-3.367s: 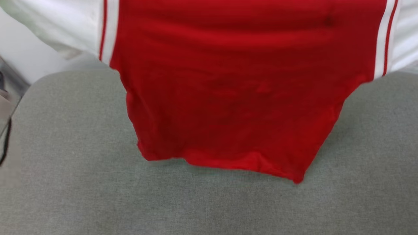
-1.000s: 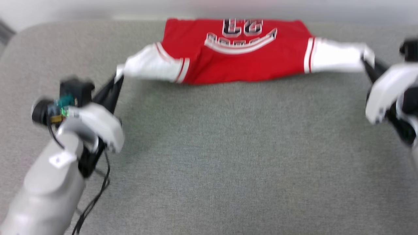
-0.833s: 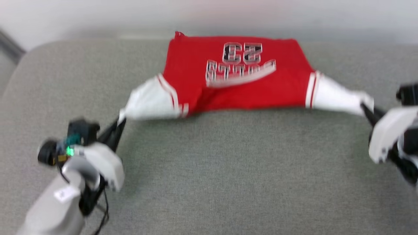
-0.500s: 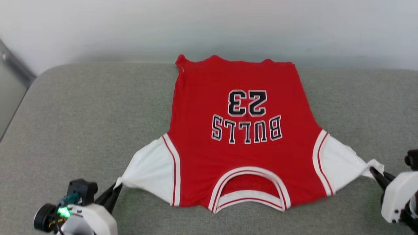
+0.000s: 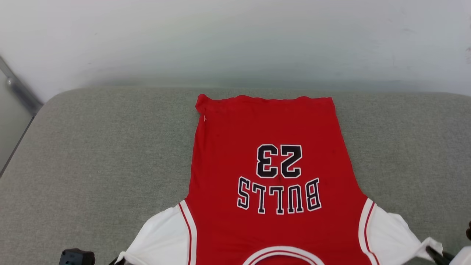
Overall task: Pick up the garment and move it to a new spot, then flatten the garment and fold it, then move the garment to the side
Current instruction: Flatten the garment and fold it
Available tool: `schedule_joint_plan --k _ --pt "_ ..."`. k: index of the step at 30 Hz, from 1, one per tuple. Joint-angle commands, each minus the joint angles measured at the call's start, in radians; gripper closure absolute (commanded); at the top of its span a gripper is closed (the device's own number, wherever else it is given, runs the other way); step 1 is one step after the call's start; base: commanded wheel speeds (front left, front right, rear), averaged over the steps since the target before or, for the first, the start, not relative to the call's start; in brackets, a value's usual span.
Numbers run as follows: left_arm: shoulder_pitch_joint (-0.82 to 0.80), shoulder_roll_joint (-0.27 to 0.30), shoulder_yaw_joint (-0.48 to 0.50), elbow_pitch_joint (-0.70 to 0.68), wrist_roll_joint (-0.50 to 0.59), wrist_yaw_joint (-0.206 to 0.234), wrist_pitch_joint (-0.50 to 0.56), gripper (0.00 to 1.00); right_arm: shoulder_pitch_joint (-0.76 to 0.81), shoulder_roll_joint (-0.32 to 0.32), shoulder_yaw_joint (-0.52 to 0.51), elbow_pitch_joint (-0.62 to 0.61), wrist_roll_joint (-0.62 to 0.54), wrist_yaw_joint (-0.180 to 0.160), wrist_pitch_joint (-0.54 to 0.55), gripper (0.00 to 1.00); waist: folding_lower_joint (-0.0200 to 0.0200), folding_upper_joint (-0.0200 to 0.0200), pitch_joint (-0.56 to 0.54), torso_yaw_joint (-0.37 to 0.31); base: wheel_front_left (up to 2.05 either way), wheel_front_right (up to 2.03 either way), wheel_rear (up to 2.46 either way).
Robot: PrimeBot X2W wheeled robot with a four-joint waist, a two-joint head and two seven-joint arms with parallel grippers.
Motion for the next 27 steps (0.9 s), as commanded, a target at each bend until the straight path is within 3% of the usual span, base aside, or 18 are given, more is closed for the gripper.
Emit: schedule_joint_plan --k 1,13,14,15,21,27 --pt "0.019 0.015 0.008 -0.01 -0.008 0.009 0.008 1.0 0.035 -0.002 -0.014 -0.017 -0.001 -0.002 0.02 1.0 0.0001 0.0 0.002 -0.001 0.0 0.0 0.0" --pt "0.014 -0.005 -0.05 -0.067 0.015 -0.021 0.025 1.0 0.1 0.039 -0.087 -0.099 -0.02 -0.002 0.138 1.0 0.0001 0.0 0.031 0.005 0.0 0.0 0.0" --pt "0.006 -0.01 -0.055 -0.069 0.017 -0.026 0.024 1.0 0.095 0.043 -0.108 -0.096 -0.027 -0.002 0.147 0.57 0.0001 0.0 0.034 0.01 0.0 0.0 0.0" --pt "0.003 -0.014 -0.059 -0.069 0.02 -0.028 0.024 1.0 0.09 0.049 -0.118 -0.1 -0.029 -0.002 0.161 0.0 0.0001 0.0 0.038 0.014 0.0 0.0 0.0" --pt "-0.037 -0.037 -0.071 -0.112 0.029 -0.038 0.019 1.0 0.036 0.048 -0.18 -0.217 0.0 -0.001 0.254 0.0 0.0001 0.0 0.095 0.059 0.0 0.0 0.0" --pt "-0.097 -0.032 -0.09 -0.198 0.073 -0.049 0.037 1.0 -0.105 0.03 -0.246 -0.382 0.004 -0.001 0.44 0.0 0.0001 0.0 0.213 0.133 0.0 0.0 0.0"
